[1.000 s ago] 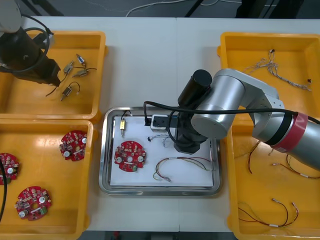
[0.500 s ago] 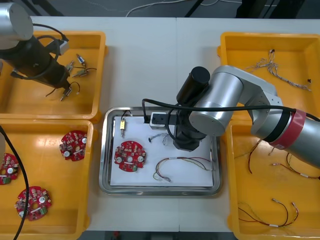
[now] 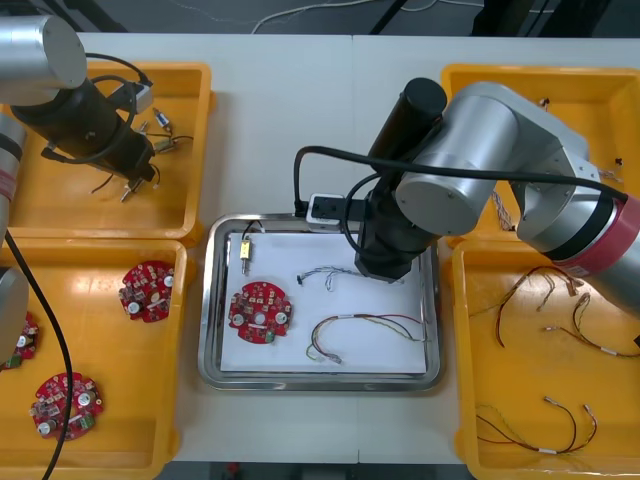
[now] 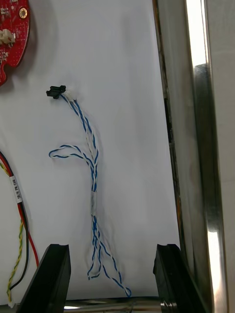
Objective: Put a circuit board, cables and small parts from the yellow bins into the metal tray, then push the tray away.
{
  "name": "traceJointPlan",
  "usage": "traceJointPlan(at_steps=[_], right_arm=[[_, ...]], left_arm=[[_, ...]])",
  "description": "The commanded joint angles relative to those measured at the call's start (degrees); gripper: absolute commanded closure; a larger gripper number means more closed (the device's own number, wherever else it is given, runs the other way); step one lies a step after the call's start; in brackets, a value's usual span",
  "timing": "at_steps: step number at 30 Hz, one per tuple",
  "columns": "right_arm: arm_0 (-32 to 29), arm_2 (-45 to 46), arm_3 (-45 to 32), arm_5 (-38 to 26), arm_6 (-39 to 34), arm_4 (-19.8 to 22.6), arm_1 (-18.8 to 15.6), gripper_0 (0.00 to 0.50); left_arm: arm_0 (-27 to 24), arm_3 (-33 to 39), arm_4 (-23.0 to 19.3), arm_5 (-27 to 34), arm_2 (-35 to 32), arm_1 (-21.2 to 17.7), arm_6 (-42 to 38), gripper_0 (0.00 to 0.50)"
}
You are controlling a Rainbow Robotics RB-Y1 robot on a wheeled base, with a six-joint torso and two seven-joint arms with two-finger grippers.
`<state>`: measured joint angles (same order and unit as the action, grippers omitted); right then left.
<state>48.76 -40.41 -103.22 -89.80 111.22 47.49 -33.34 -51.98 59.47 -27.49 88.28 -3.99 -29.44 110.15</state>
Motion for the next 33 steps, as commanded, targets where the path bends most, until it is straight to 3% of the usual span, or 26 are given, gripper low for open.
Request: traceJointPlan(at_steps=[1,9,16,23,29,33], right_arm=[[2.0,5.8,-3.2,-3.4,1.7,2.0,-0.5,0.000],[2.0,15.6,-3.7,-12.9,1.1,5.9,-1.3,0.000],[1.6,22.4,-3.7,-20.2,-0.3,6.6,-2.4,0.000],[-0.9,29.1,-3.7,-20.2,-4.5,5.9,-2.6,0.000],[-3.9,31.4,-5.3,-20.2,-12.1,5.5,-4.3,0.000],[-7.2,31.5,-8.4,-20.2,-19.9,2.9,-6.6,0.000]], left_arm=[[-0.6,0.6,0.7,-0.7,-1.5,0.8,5.3,0.000],[0.7,0.7,1.3,-1.3,-2.4,0.8,6.7,0.000],[2.0,1.4,1.6,-1.6,-2.4,0.8,7.3,0.012],[3.5,3.4,1.6,-1.8,-2.4,0.9,7.4,0.019],[3.9,3.8,2.1,-2.4,-2.5,1.4,7.4,0.026],[4.0,3.9,2.6,-2.5,-2.8,1.8,7.3,0.031]])
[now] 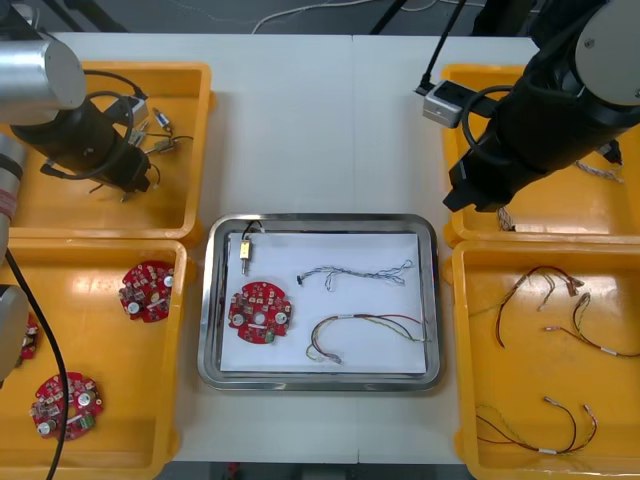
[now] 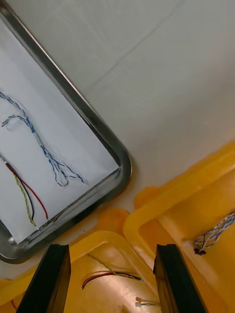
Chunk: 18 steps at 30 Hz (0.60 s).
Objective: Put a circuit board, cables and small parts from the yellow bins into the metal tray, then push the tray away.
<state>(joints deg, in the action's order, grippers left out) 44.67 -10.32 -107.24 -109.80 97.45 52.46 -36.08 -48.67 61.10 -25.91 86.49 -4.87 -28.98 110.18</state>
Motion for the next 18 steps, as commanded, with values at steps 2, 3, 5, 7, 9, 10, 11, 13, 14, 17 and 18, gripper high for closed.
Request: traceJointPlan(at_steps=[2,3,5,7,9,10,11,13,14,17,18], right_arm=[[-4.3,1.4,-6.1,-0.2,-9.6,-3.2,-4.7,0.000],[-4.9,1.5,-6.8,-0.2,-11.1,-3.6,-5.1,0.000],[-6.1,1.6,-8.2,-0.2,-15.2,-4.1,-5.8,0.000],[-7.2,2.1,-9.1,-0.2,-18.5,-4.2,-6.3,0.000],[-8.6,3.0,-10.2,-0.2,-22.7,-4.0,-6.6,0.000],[-9.1,3.6,-10.5,-0.2,-24.1,-3.9,-6.6,0.000],[-9.7,4.6,-11.1,-0.2,-25.8,-3.9,-6.6,0.000],[-10.8,6.2,-12.0,-0.2,-28.2,-3.7,-6.6,0.000],[-11.2,6.7,-12.4,-0.2,-28.9,-3.7,-6.7,0.000],[-13.7,9.5,-14.9,-0.2,-32.5,-3.2,-7.4,0.000],[-14.5,10.1,-15.5,-0.2,-33.5,-3.2,-7.8,0.000]], left_arm=[[0.7,2.4,1.5,-0.8,-2.0,1.7,7.1,0.032],[0.7,2.4,1.6,-1.0,-2.1,2.0,7.0,0.035],[0.7,2.4,2.4,-1.5,-2.3,2.4,6.9,0.033],[0.7,2.4,3.5,-2.0,-2.3,2.7,6.9,0.036],[0.7,2.4,4.5,-2.7,-2.3,3.2,6.9,0.039],[0.7,2.4,4.5,-2.9,-2.3,3.2,6.9,0.042],[0.7,2.4,4.5,-3.0,-2.3,3.3,6.8,0.046],[0.7,2.4,4.5,-2.9,-2.3,3.3,6.9,0.049],[0.7,2.4,4.5,-2.9,-2.3,3.3,7.0,0.053],[1.2,2.7,4.5,-3.2,-2.3,3.3,7.2,0.091],[1.5,3.0,4.5,-3.2,-2.3,3.3,7.3,0.097]])
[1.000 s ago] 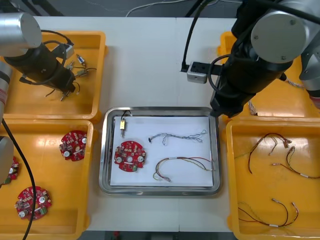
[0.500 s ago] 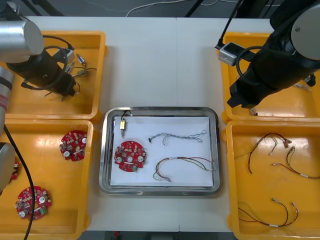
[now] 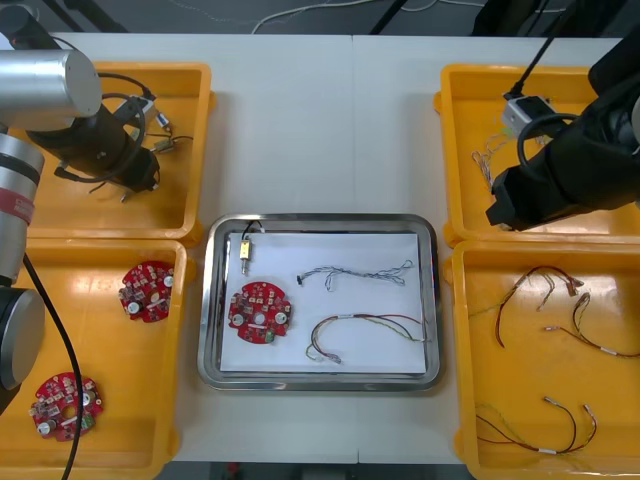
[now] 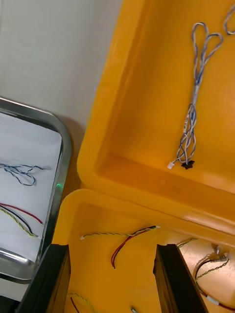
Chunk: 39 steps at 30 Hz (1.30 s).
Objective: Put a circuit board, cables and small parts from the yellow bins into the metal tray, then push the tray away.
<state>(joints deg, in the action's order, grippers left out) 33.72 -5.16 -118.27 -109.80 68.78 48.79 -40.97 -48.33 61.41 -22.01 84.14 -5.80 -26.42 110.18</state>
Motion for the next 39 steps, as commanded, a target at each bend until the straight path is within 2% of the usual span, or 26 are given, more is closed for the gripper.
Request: traceJointPlan(at_steps=[1,4,7,9,10,11,12,13,21,31,36,39], right_arm=[[-4.1,5.2,-5.0,-0.2,-5.3,0.5,-3.0,0.000],[-7.0,7.1,-7.3,-0.2,-8.8,0.5,-4.2,0.000],[-10.1,9.7,-8.8,-0.2,-11.1,0.6,-4.6,0.000],[-12.6,12.4,-9.6,-0.2,-11.4,0.9,-4.6,0.000],[-12.6,12.4,-9.6,-0.2,-11.4,0.9,-4.6,0.000],[-14.7,14.7,-10.5,-0.2,-11.4,1.4,-4.6,0.000],[-15.6,15.8,-10.8,-0.2,-11.4,1.6,-4.6,0.000],[-16.4,16.7,-11.2,-0.2,-11.2,1.7,-4.6,0.000],[-21.5,22.1,-12.0,-0.2,-10.9,2.3,-4.7,0.000],[-23.8,22.7,-11.7,-0.2,-10.3,-0.1,-5.5,0.000],[-24.0,22.7,-11.0,-0.2,-9.8,0.4,-6.1,0.000],[-24.1,22.7,-10.9,-0.2,-9.2,0.8,-6.1,0.000]], left_arm=[[1.3,2.8,0.7,-0.8,-1.4,0.8,7.3,0.100],[2.1,3.9,0.8,-0.8,-1.0,0.8,7.3,0.110],[2.2,4.0,0.9,-0.8,-1.0,0.8,7.3,0.166],[2.3,4.0,0.9,-0.8,-1.0,0.8,7.3,0.300],[2.3,4.0,0.9,-0.8,-1.0,0.8,7.3,0.300],[2.3,4.0,0.9,-0.8,-1.1,0.8,7.2,0.435],[2.3,4.0,0.9,-0.8,-1.1,0.8,7.2,0.488],[2.3,4.1,0.9,-0.8,-1.1,0.8,7.2,0.500],[2.2,6.0,-0.1,0.9,-1.6,0.1,6.6,0.500],[0.5,17.3,-2.6,19.0,-1.0,-4.6,-1.3,0.500],[0.1,21.0,-4.4,24.7,-1.1,-6.7,-3.1,0.500],[-0.3,24.2,-7.3,25.9,-0.8,-7.9,-9.6,0.500]])
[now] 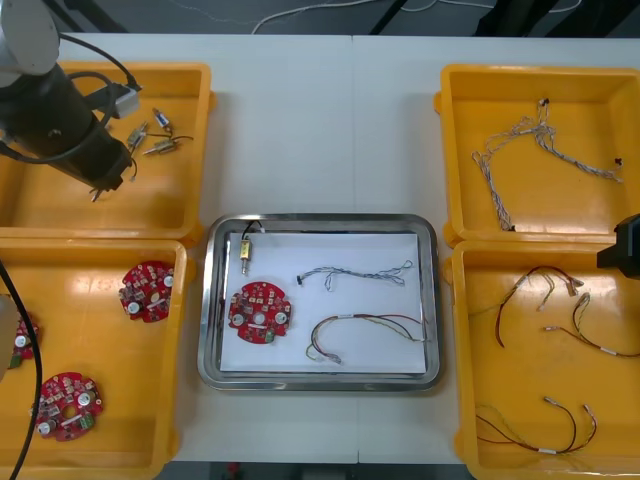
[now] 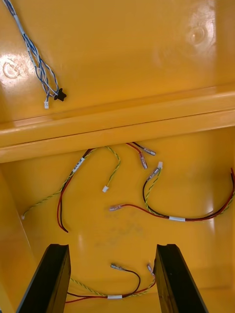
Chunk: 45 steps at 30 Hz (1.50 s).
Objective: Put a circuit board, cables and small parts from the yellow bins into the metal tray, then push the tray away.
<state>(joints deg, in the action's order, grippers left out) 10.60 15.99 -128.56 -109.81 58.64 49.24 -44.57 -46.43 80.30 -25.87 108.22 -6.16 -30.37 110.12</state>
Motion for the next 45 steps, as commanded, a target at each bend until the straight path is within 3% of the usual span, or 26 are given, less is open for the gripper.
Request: traceJointPlan(at_steps=[1,14,25,36,45], right_arm=[[-0.9,1.5,-0.6,-0.2,1.1,0.4,-2.5,0.000],[-1.0,1.5,-0.6,-0.2,1.7,0.7,-2.6,0.000],[-1.0,1.5,-0.6,-0.2,1.7,0.7,-2.6,0.000],[-1.0,1.5,-0.6,-0.2,1.7,0.7,-2.6,0.000],[-1.0,1.5,-0.6,-0.2,1.7,0.7,-2.6,0.000]], left_arm=[[-2.2,6.3,-4.3,1.8,-0.2,-4.2,-11.0,0.500],[-0.5,24.2,-16.2,1.8,7.2,-5.0,-43.0,0.500],[2.7,34.6,-18.5,1.8,16.5,-6.1,-60.3,0.500],[6.3,39.9,-17.4,1.8,23.1,-6.1,-71.2,0.500],[6.7,39.4,-11.5,1.8,29.6,-4.6,-74.1,0.500]])
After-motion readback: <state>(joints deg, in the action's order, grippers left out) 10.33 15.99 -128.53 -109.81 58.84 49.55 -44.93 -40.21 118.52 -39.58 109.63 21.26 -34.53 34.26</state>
